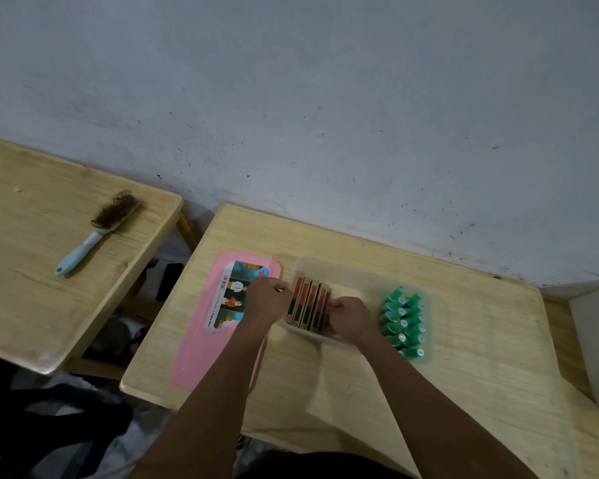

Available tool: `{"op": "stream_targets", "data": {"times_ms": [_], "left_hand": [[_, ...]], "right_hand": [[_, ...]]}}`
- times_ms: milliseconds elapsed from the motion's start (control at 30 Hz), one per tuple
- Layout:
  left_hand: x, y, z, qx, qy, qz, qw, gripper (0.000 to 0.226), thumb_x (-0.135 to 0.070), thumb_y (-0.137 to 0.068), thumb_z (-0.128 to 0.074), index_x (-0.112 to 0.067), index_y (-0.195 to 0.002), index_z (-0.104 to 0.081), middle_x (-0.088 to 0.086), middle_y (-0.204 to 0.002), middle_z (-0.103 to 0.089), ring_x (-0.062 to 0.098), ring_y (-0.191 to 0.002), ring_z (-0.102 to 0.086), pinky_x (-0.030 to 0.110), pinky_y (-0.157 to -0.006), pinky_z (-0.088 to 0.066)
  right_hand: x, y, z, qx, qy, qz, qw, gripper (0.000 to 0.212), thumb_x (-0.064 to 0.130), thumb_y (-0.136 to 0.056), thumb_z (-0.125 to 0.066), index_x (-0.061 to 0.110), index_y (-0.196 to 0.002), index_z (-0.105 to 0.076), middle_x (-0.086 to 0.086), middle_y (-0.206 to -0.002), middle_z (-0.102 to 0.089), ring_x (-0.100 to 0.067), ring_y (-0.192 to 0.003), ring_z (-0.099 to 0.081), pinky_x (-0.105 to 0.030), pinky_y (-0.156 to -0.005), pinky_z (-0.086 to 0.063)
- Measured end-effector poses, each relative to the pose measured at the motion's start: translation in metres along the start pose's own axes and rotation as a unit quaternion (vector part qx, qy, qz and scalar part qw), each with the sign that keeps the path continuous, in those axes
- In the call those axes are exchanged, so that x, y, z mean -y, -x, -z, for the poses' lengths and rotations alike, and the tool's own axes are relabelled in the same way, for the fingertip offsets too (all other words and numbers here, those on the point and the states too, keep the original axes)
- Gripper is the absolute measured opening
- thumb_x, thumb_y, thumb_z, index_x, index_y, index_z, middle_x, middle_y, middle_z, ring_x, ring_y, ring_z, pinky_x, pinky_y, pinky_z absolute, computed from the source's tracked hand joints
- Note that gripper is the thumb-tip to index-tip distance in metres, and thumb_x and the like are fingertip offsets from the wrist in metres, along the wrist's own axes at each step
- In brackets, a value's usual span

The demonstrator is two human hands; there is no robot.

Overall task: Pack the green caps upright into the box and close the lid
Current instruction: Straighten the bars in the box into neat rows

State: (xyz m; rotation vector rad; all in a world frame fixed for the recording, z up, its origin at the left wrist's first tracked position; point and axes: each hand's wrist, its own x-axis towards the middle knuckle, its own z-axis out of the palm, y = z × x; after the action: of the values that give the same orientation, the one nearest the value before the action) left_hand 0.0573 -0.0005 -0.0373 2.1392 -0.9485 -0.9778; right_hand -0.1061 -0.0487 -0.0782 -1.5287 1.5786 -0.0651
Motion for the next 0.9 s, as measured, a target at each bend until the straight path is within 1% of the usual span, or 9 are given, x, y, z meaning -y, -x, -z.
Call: {"op": "stream_targets", "data": {"times_ms": [100,200,333,400,500,567,700,800,900], "left_hand": [[0.000,-0.001,0.000,-0.002,-0.001,-0.004,1.000,0.024,-0.008,-0.087,-0.060,-0.005,-0.109,-0.070,0.012,-0.109,-0.072,0.023,-0.098,-0.067,0.034,-0.091,-0.054],[0.001,-0.001,0.000,-0.003,-0.004,-0.007,1.000,0.024,-0.009,-0.087,-0.061,-0.004,-0.110,-0.070,0.012,-0.110,-0.071,0.023,-0.099,-0.067,0.038,-0.093,-0.054],[0.001,-0.001,-0.001,-0.004,-0.012,-0.011,1.000,0.024,-0.010,-0.088,-0.060,-0.004,-0.110,-0.069,0.012,-0.112,-0.071,0.023,-0.101,-0.066,0.039,-0.095,-0.052],[0.002,-0.001,-0.001,-0.009,-0.009,-0.018,1.000,0.024,-0.010,-0.088,-0.060,-0.004,-0.109,-0.070,0.012,-0.111,-0.072,0.022,-0.098,-0.067,0.036,-0.092,-0.054],[0.002,-0.001,0.000,-0.010,-0.007,-0.021,1.000,0.024,-0.010,-0.088,-0.060,-0.002,-0.108,-0.070,0.013,-0.108,-0.072,0.022,-0.094,-0.069,0.033,-0.088,-0.054],[0.003,-0.002,0.000,-0.004,-0.005,-0.021,1.000,0.023,-0.009,-0.088,-0.059,-0.002,-0.107,-0.070,0.014,-0.107,-0.073,0.023,-0.091,-0.069,0.037,-0.089,-0.055],[0.004,-0.004,-0.002,-0.001,0.003,-0.006,1.000,0.023,-0.009,-0.087,-0.060,-0.004,-0.107,-0.071,0.013,-0.106,-0.073,0.024,-0.092,-0.069,0.040,-0.089,-0.056],[0.006,-0.004,-0.003,-0.007,0.005,0.000,1.000,0.025,-0.011,-0.087,-0.061,-0.005,-0.109,-0.070,0.012,-0.108,-0.072,0.024,-0.093,-0.069,0.038,-0.089,-0.056],[0.005,-0.003,-0.004,-0.014,0.001,-0.004,1.000,0.026,-0.012,-0.087,-0.061,-0.005,-0.110,-0.070,0.014,-0.111,-0.071,0.025,-0.099,-0.067,0.035,-0.093,-0.053]], "right_hand": [[0.003,-0.003,0.011,-0.020,0.052,0.004,0.998,0.029,0.015,-0.092,-0.049,0.003,-0.096,-0.074,-0.016,-0.100,-0.073,-0.031,-0.094,-0.068,-0.036,-0.084,-0.054],[0.020,-0.006,0.019,-0.071,0.122,0.049,0.989,0.033,0.023,-0.094,-0.048,0.017,-0.122,-0.064,-0.003,-0.127,-0.064,-0.022,-0.114,-0.059,-0.033,-0.094,-0.046],[0.051,-0.012,0.011,-0.034,0.236,0.162,0.957,0.043,0.028,-0.100,-0.039,0.023,-0.141,-0.047,-0.001,-0.142,-0.052,-0.022,-0.128,-0.048,-0.037,-0.100,-0.043],[0.060,-0.016,0.003,0.001,0.246,0.183,0.952,0.036,0.025,-0.100,-0.035,0.020,-0.128,-0.056,-0.005,-0.129,-0.059,-0.027,-0.117,-0.055,-0.036,-0.089,-0.047],[0.062,-0.021,-0.003,0.018,0.218,0.183,0.958,0.024,0.016,-0.094,-0.035,0.018,-0.085,-0.057,-0.004,-0.100,-0.061,-0.028,-0.094,-0.058,-0.042,-0.081,-0.052],[0.059,-0.021,-0.002,0.023,0.205,0.193,0.959,0.027,0.015,-0.094,-0.036,0.019,-0.089,-0.062,-0.003,-0.104,-0.063,-0.028,-0.097,-0.059,-0.043,-0.085,-0.052],[0.050,-0.011,0.007,-0.054,0.157,0.176,0.970,0.034,0.022,-0.098,-0.044,0.022,-0.129,-0.059,0.002,-0.135,-0.057,-0.019,-0.124,-0.052,-0.035,-0.100,-0.044],[0.033,-0.004,0.008,-0.134,0.075,0.100,0.983,0.027,0.026,-0.091,-0.056,0.024,-0.117,-0.063,0.000,-0.123,-0.059,-0.018,-0.107,-0.059,-0.034,-0.088,-0.050],[0.017,0.001,0.000,-0.094,0.028,0.036,0.995,0.008,0.028,-0.091,-0.060,0.024,-0.097,-0.060,-0.004,-0.109,-0.067,-0.019,-0.093,-0.063,-0.030,-0.079,-0.048]]}}
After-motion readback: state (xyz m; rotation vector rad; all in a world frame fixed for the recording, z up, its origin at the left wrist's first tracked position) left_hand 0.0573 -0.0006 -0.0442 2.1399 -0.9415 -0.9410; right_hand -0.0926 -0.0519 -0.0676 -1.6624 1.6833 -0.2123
